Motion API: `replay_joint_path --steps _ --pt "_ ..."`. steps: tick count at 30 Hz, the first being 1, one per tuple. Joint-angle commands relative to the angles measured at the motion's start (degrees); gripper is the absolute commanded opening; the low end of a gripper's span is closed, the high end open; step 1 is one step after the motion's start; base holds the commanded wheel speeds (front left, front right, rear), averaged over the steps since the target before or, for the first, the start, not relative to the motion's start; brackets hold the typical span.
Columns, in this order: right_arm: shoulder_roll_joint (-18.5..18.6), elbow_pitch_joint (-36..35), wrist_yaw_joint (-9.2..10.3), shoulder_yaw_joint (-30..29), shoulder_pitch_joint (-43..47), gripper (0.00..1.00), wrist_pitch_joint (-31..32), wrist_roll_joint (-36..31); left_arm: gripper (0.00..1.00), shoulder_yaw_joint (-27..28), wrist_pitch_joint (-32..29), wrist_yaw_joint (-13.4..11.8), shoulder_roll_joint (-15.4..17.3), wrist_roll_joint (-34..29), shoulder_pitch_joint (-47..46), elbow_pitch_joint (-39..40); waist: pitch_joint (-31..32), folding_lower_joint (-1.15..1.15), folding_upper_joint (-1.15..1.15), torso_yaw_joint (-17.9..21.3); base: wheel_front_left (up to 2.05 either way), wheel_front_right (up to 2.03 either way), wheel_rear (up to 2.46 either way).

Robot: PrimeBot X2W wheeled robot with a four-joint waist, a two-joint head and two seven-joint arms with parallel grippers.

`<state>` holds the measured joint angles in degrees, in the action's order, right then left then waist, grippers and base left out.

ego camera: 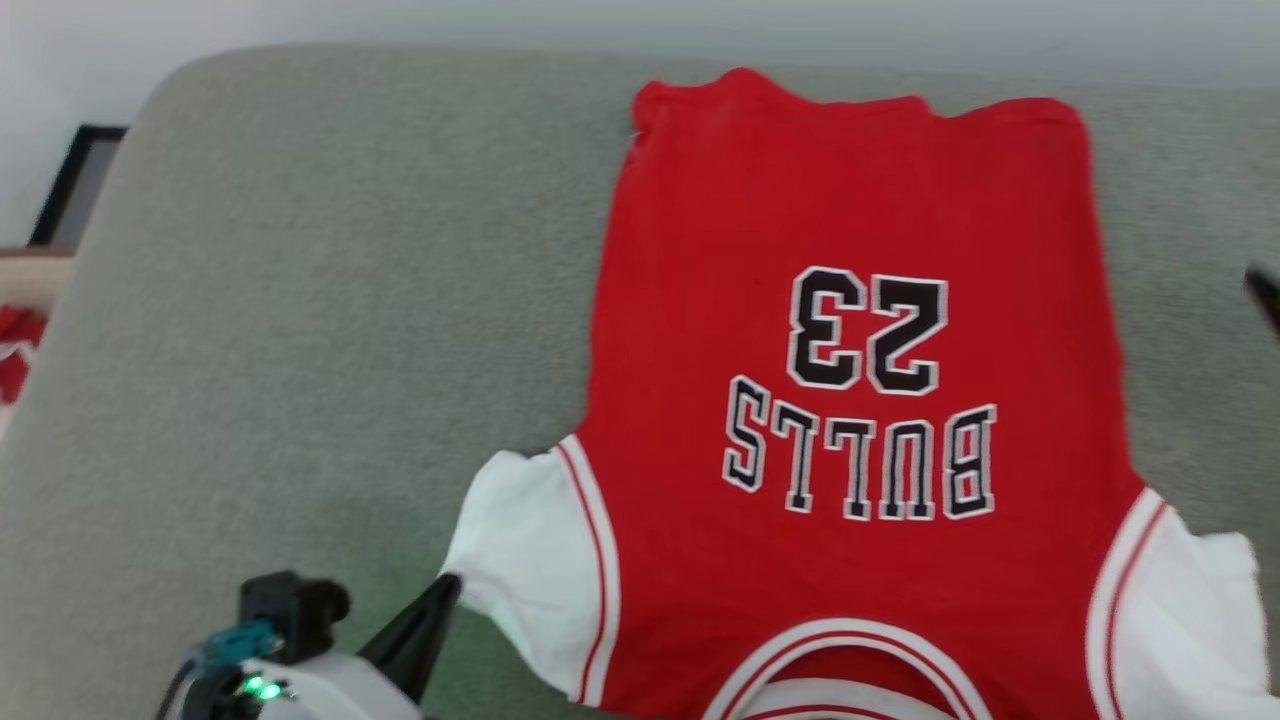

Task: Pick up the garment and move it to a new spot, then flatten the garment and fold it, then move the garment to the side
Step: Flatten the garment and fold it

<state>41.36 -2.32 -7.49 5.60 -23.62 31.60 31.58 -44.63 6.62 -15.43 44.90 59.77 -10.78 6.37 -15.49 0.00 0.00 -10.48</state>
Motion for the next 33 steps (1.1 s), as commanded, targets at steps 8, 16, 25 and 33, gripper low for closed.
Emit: replay_joint_path --steps 8,16,25,33 --pt "-2.6 17.4 0.01 4.9 -17.7 1.00 -1.6 -2.3 0.00 -2.1 -0.8 3.4 -3.8 -2.6 -5.7 -1.9 -4.9 0.00 0.00 -7.4 0.00 0.00 0.00" --pt "-2.7 36.9 0.01 4.3 -31.3 1.00 1.1 -4.0 0.00 -4.8 -2.1 7.7 -8.3 -4.4 -11.2 -4.9 -10.1 0.00 0.00 -14.2 0.00 0.00 0.00" --pt "-4.6 53.3 0.01 -0.8 -39.8 1.00 3.4 -7.3 0.00 -6.5 -1.7 11.3 -12.4 -5.0 -14.7 -8.8 -13.4 0.00 0.00 -19.0 0.00 0.00 0.00" --pt "-5.6 61.0 0.01 0.7 -40.3 0.00 5.7 -12.1 0.00 -6.9 -0.9 12.8 -13.9 -4.6 -15.4 -11.5 -13.5 0.00 0.00 -19.6 0.00 0.00 0.00"
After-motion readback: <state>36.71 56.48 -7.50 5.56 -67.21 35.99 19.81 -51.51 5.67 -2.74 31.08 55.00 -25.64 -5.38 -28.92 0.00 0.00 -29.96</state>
